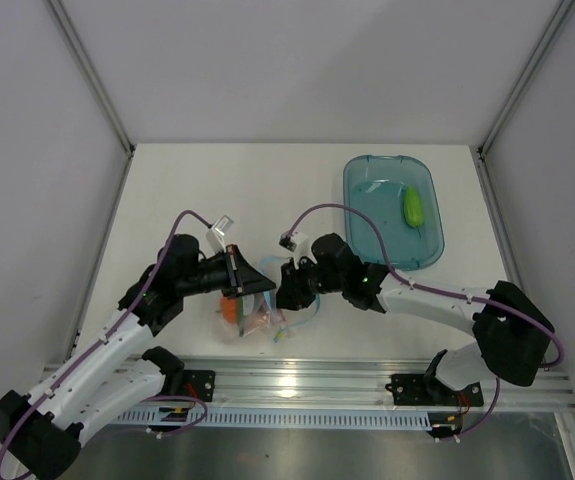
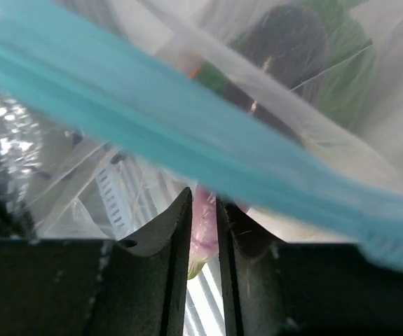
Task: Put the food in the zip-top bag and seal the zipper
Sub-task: Place the fake vegetable in the zipper food storage bag.
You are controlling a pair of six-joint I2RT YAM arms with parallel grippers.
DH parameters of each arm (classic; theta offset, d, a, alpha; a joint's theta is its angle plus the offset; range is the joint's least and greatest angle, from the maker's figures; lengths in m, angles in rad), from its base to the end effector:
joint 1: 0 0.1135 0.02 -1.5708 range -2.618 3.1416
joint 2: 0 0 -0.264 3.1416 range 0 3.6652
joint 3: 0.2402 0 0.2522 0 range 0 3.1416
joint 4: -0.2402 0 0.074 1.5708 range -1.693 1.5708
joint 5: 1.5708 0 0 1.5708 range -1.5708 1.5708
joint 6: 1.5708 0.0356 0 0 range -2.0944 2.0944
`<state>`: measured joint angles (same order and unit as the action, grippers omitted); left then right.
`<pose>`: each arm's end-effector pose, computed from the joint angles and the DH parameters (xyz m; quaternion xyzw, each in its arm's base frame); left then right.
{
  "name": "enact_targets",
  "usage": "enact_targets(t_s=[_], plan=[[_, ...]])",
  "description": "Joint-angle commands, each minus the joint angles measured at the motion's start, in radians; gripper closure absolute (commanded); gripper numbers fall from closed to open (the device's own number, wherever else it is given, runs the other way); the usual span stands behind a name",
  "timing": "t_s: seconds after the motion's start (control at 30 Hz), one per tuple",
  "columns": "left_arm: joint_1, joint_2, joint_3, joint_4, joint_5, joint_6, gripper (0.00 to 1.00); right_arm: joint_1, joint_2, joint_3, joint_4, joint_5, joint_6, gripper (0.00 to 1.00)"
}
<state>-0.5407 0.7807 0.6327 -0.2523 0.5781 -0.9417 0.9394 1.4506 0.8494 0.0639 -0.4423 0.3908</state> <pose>0.1436 -0.1089 0.2821 -0.0048 0.8143 -0.5328 0.2302 0.1739 0.2637 0.2322 -0.3341 0.7872 0.4475 0.2616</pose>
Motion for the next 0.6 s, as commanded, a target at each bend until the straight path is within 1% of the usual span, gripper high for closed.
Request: enact_targets(t_s=[0.0,0.1,0.23,0.4,0.43,0.47,0.5,0.57], plan=[[0.005,-0.012,0.036,0.018,-0.001,0.009,0.99,-0.005,-0.074,0.047,0.01,0.002,-0.029,0.76],[0.005,-0.006,0.03,0.03,-0.001,0.009,1.0,-0.016,-0.154,0.051,-0.059,0.051,-0.061,0.74],[0.005,0.002,0.024,0.041,0.006,0.007,0.99,-0.031,-0.248,0.088,-0.196,0.131,-0.093,0.73],[0.005,0.0,0.007,0.05,0.006,0.006,0.99,-0.066,-0.334,0.154,-0.331,0.298,-0.116,0.72],[0.005,0.0,0.004,0.051,0.008,0.006,0.99,-0.088,-0.34,0.161,-0.344,0.325,-0.116,0.7],[0.005,-0.001,0.002,0.054,0.008,0.006,0.99,-0.103,-0.348,0.172,-0.355,0.355,-0.115,0.65],[0.005,-0.001,-0.002,0.057,0.009,0.006,0.99,-0.119,-0.352,0.177,-0.369,0.41,-0.109,0.63],[0.005,-0.003,-0.004,0.056,0.009,0.004,0.99,-0.194,-0.351,0.181,-0.375,0.428,-0.084,0.59]])
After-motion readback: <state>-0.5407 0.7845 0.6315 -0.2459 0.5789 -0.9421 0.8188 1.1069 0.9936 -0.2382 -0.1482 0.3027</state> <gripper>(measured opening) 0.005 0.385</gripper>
